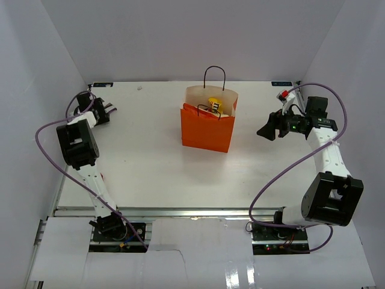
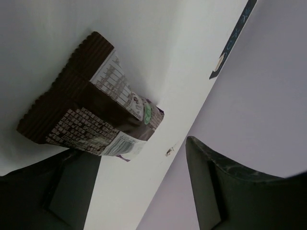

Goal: Place the snacks into the paper bag

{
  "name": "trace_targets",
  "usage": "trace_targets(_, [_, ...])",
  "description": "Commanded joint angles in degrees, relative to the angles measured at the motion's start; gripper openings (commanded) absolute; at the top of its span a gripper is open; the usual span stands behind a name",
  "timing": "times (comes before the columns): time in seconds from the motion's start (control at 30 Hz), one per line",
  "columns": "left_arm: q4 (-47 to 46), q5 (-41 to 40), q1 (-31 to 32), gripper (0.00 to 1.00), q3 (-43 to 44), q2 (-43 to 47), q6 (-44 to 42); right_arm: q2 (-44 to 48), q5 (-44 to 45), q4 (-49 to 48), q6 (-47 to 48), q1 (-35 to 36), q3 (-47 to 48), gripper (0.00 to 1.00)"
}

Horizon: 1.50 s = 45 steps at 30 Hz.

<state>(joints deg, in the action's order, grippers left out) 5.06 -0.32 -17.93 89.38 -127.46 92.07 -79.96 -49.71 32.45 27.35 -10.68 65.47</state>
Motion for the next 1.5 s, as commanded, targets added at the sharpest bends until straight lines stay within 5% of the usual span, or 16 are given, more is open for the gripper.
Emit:
trace_targets(0.0, [8.10,-1.79,-1.31,0.78,4.56,-1.56,2.76,0.42,0.23,-1.16,-0.81,-0.48,2.90,0.76])
trace_targets(0.23, [6.37,0.23,-2.10,0.42,-0.34,-0.43,3.03,0.33,-0.12,-0.98,-1.86,-0.57,4.14,0.76])
trace_targets(0.4, [-1.52,6.46,-2.81,0.31,-4.57,2.21,-2.05,0.95,-0.12,-0.54,-1.08,-0.57,4.75,0.76])
trace_targets(0.53, [-4.35,16.64,-2.72,0.26,-3.42,4.40,-16.37,1.83,-0.21,0.25,-0.02,-0.57,4.75,0.76])
trace_targets(0.77, [-15.25,40.26,-2.37,0.24,-19.94,22.67,-34.48,3.50,-1.17,1.04,1.03,-0.57,3.96,0.76])
trace_targets(1.03, [-15.43,49.53,2.72,0.24,-34.88,50.79,-49.88,4.29,-2.49,1.57,0.77,-0.57,4.14,0.76])
trace_targets(1.2, [-15.96,50.86,12.11,0.26,-32.09,59.25,-52.77,4.82,-3.02,2.71,1.56,-0.57,4.49,0.76])
trace_targets(1.47, [-15.96,44.62,27.05,0.27,-20.33,53.29,-53.84,7.54,-3.81,3.24,1.30,-0.57,3.35,0.76])
